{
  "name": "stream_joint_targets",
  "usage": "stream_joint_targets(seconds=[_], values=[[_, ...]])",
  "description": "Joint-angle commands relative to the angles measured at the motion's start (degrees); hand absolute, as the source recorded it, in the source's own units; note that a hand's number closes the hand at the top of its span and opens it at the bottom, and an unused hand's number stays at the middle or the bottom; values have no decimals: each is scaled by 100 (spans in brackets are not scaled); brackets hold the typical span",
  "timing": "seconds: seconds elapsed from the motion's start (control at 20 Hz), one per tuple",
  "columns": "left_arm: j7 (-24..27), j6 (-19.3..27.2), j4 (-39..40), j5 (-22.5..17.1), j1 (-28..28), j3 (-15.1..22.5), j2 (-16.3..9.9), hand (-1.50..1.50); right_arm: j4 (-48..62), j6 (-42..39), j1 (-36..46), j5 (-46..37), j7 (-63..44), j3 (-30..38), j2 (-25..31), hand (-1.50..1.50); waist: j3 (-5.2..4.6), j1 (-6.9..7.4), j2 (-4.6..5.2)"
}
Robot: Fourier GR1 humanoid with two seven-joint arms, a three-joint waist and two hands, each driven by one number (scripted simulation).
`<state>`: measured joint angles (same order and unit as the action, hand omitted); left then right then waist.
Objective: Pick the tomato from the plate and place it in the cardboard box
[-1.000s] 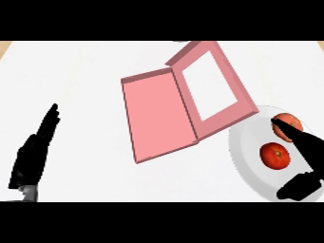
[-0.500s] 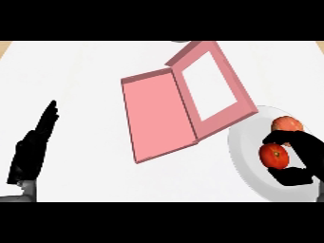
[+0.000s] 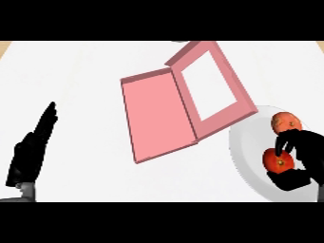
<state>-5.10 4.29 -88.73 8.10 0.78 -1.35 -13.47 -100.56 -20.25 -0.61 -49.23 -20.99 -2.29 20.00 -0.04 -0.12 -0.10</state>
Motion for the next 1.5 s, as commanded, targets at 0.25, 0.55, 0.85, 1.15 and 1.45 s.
stream_joint_targets(seconds=[0.25, 0.55, 0.85, 1.15, 1.45], values=[[72, -14, -68, 29, 157, -76, 2, 0, -1625, 437, -1103, -2060, -2335, -1336, -991, 150, -2, -25, -7], [242, -86, 57, 85, 194, -14, 110, 0, -2530, 156, -1217, -2968, -3056, -2109, -1221, 150, 1, -7, -3], [121, 2, -27, 106, 94, -30, 177, 0, -3528, 779, -832, -2439, -2421, -2293, -1427, 150, 8, 0, -18], [46, -114, 151, 133, -171, -42, 112, 0, -3489, 862, 305, -2160, -2497, -2730, -1984, 150, 2, 42, 17], [-271, -185, -380, 104, 55, 1, 187, 0, -3014, 365, 2068, -1516, -3332, -2482, -1996, 150, 2, 67, 8]])
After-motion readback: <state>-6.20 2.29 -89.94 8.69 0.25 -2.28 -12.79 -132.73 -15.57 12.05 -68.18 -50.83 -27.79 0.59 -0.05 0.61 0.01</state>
